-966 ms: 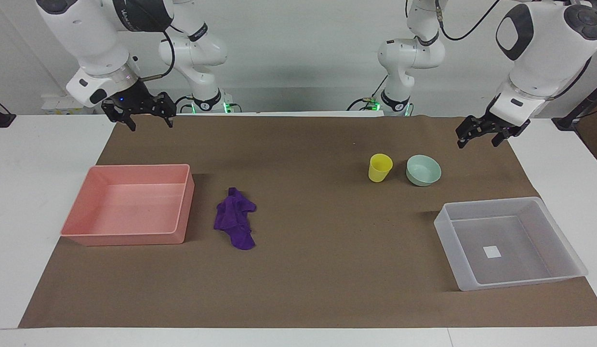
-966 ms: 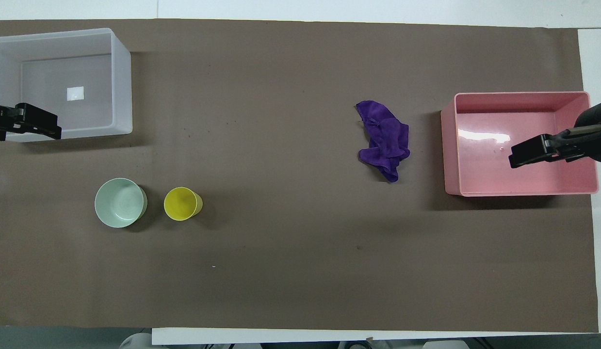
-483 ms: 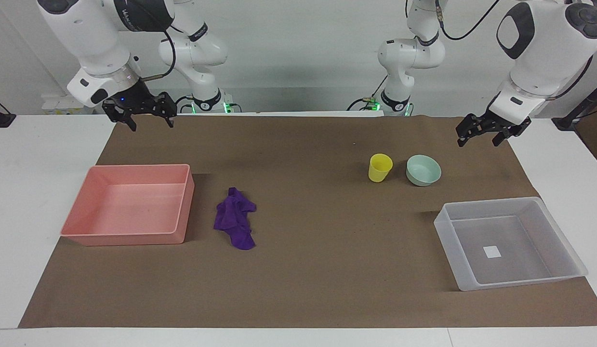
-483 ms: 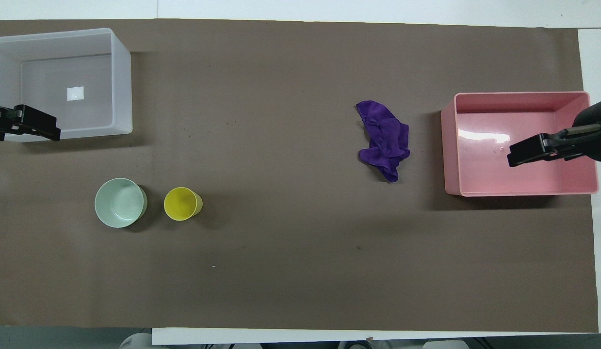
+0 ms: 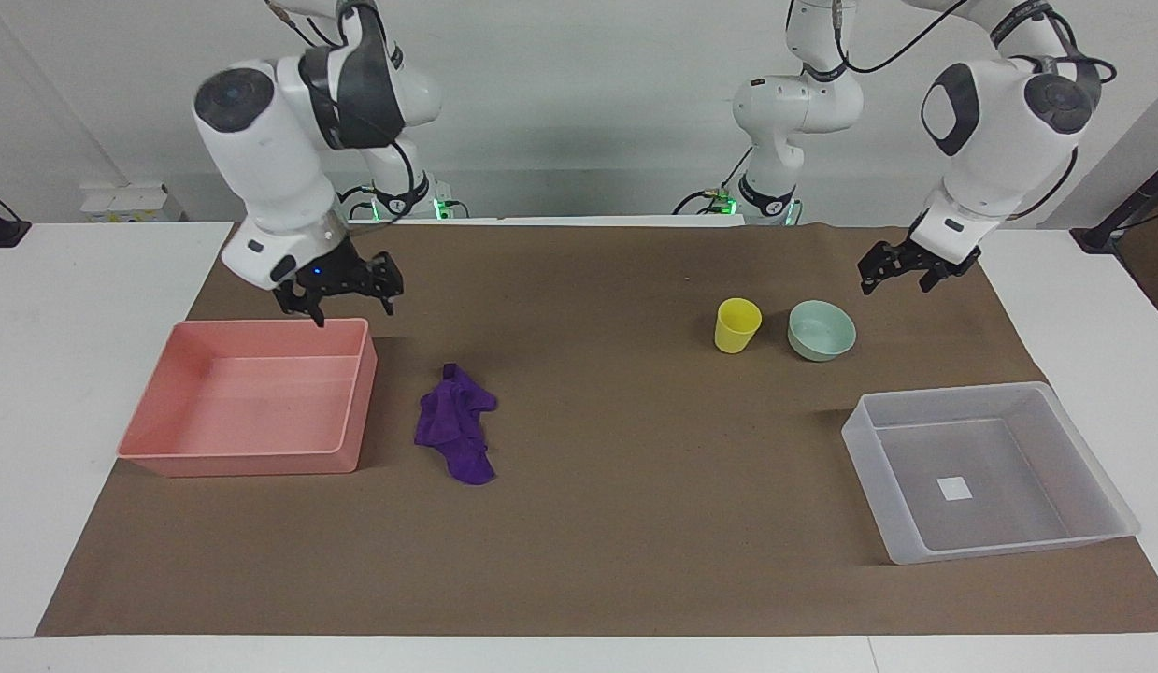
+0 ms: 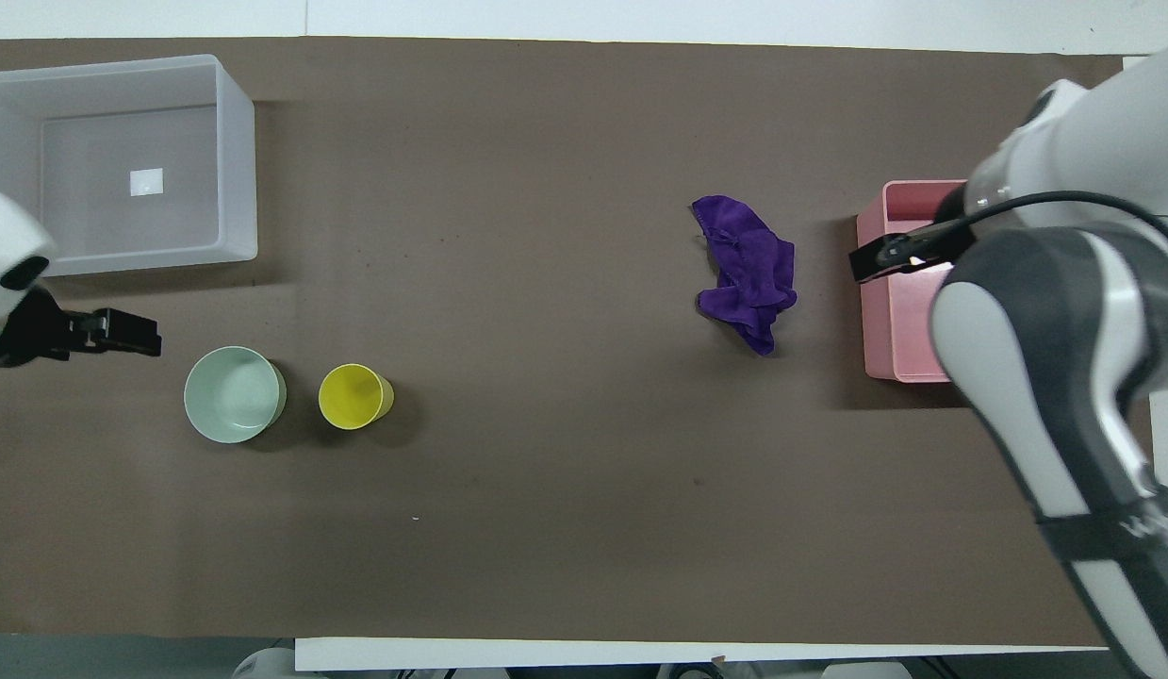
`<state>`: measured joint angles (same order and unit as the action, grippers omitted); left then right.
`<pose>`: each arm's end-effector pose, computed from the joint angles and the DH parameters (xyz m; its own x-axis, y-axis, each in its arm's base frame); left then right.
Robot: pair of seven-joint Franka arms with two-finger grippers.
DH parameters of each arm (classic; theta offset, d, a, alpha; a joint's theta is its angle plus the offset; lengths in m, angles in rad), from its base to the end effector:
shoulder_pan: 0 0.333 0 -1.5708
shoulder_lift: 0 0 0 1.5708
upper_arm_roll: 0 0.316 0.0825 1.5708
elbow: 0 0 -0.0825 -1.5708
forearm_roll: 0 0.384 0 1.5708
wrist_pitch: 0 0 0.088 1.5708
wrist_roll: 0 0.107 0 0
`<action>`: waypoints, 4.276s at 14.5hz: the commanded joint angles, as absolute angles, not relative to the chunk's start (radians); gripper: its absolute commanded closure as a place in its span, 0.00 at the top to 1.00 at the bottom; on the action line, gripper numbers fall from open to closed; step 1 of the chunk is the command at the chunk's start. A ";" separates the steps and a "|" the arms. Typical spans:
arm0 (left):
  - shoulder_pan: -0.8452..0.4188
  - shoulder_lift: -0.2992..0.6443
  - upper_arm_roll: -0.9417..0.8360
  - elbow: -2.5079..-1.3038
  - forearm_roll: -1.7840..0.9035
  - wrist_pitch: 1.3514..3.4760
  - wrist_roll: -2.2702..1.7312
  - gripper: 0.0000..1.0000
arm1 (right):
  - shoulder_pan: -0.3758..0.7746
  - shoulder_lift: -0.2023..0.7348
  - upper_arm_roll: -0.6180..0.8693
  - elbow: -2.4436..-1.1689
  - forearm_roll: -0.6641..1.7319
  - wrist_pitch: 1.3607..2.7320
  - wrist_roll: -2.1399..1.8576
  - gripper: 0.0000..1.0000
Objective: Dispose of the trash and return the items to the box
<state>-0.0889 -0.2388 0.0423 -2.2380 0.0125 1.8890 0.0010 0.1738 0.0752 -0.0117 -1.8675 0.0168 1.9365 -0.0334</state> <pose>0.4643 -0.0200 0.4589 0.9925 -0.0535 -0.1102 -0.0540 -0.9985 -0.0013 0.5732 0.0951 0.4717 0.9821 0.1884 -0.0057 0.1883 -0.9820 -0.0150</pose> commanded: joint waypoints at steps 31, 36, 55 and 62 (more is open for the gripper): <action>0.021 0.266 0.040 -1.651 -0.078 2.012 -0.031 0.00 | 0.031 0.084 -0.020 -1.841 0.008 1.893 -0.025 0.02; 0.028 0.443 0.043 -1.577 -0.068 2.184 -0.031 0.00 | -0.098 0.023 -0.020 -2.046 0.008 1.988 -0.126 0.03; -0.228 -0.025 0.063 -1.984 0.032 1.873 -0.204 1.00 | -0.103 0.055 -0.009 -2.022 0.008 2.010 -0.179 1.00; -0.418 -0.264 0.051 -2.487 0.032 2.160 -0.432 1.00 | -0.045 -0.060 0.002 -1.941 0.008 1.741 -0.160 1.00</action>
<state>-0.3628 -0.2043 0.0384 -2.4216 0.0124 2.1221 -0.3598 -0.0460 -0.0220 -0.0047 -1.9545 0.0128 1.8006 -0.1602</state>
